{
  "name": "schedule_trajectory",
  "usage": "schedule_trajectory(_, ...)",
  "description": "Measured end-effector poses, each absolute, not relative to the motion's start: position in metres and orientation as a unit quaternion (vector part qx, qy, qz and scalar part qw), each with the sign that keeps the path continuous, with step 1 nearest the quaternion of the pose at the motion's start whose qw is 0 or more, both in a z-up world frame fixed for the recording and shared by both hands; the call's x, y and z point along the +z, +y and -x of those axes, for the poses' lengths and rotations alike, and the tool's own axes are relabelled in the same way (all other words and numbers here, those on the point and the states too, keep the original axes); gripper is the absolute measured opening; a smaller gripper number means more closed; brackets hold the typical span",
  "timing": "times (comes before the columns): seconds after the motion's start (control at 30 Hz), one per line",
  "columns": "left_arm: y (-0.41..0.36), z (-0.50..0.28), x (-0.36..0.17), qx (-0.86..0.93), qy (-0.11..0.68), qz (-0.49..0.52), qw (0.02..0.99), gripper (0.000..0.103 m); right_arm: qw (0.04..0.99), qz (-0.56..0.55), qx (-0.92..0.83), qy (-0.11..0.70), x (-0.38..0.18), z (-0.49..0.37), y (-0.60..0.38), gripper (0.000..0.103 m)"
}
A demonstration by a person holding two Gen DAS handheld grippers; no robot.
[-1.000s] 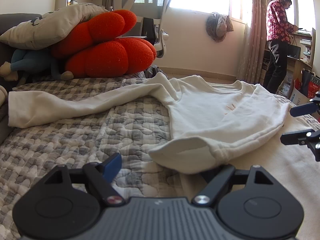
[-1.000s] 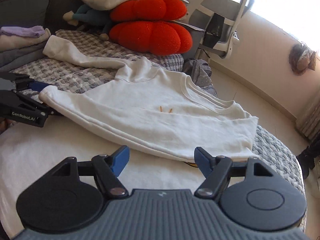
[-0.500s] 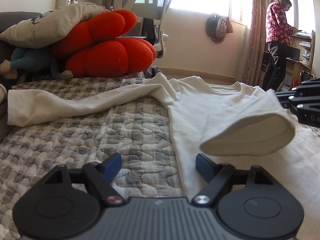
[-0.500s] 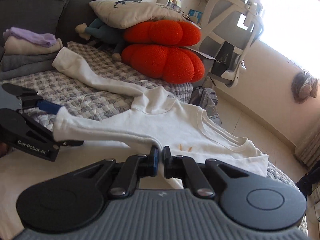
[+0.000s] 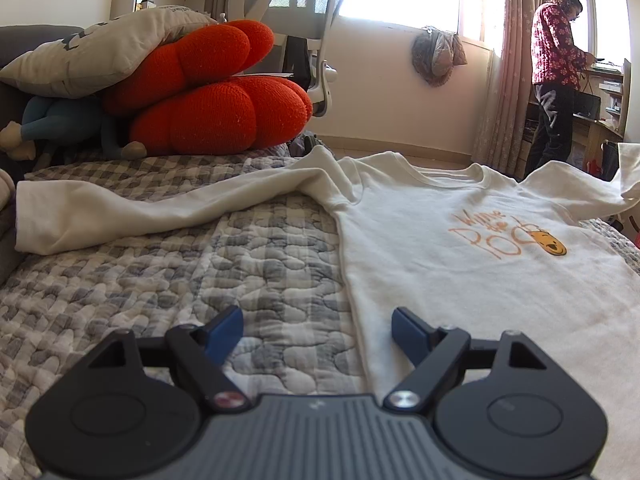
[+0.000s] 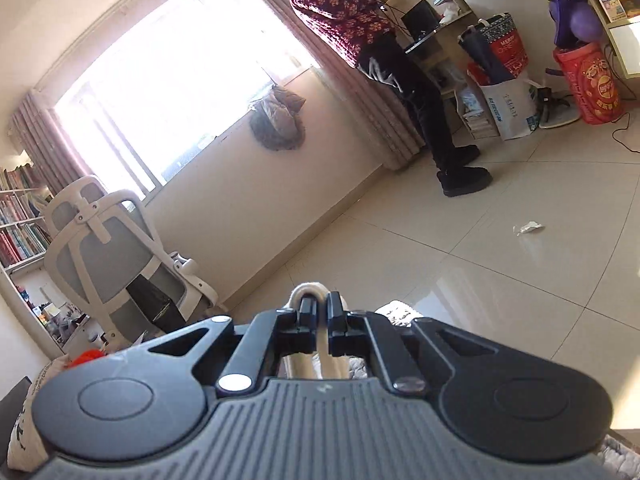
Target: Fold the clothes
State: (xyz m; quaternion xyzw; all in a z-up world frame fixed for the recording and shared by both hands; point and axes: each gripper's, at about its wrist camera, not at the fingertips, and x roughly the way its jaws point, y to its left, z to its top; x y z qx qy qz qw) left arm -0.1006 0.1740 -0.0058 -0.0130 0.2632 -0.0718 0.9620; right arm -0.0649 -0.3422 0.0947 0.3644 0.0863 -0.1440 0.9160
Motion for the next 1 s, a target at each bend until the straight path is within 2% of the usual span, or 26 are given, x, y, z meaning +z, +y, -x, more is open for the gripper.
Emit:
schedule_trajectory(0.23, 0.173, 0.100, -0.006, -0.070, 0.263, 0.008, 0.962, 0.083, 0.912, -0.356, -0.169, 0.115, 0.087, 0.032, -0.374, 0.004)
schedule_trajectory(0.43, 0.173, 0.100, -0.007, -0.068, 0.261, 0.009, 0.963, 0.083, 0.923, -0.350, -0.126, 0.097, 0.091, 0.022, -0.364, 0.004)
schedule_trajectory(0.6, 0.173, 0.100, -0.007, -0.069, 0.262, 0.010, 0.963, 0.084, 0.930, -0.356, 0.043, 0.079, 0.103, 0.035, -0.315, 0.006)
schedule_trajectory(0.77, 0.174, 0.100, -0.007, -0.072, 0.261, 0.014, 0.962, 0.083, 0.931, -0.247, 0.236, 0.130, 0.125, 0.062, -0.206, 0.006)
schedule_trajectory(0.87, 0.180, 0.102, -0.006, -0.080, 0.260, 0.031, 0.962, 0.084, 0.923, -0.200, 0.283, 0.168, 0.120, 0.078, -0.149, 0.006)
schedule_trajectory(1.0, 0.191, 0.105, -0.004, -0.089, 0.257, 0.075, 0.959, 0.085, 0.916, -0.204, 0.279, 0.205, 0.102, 0.080, -0.120, 0.006)
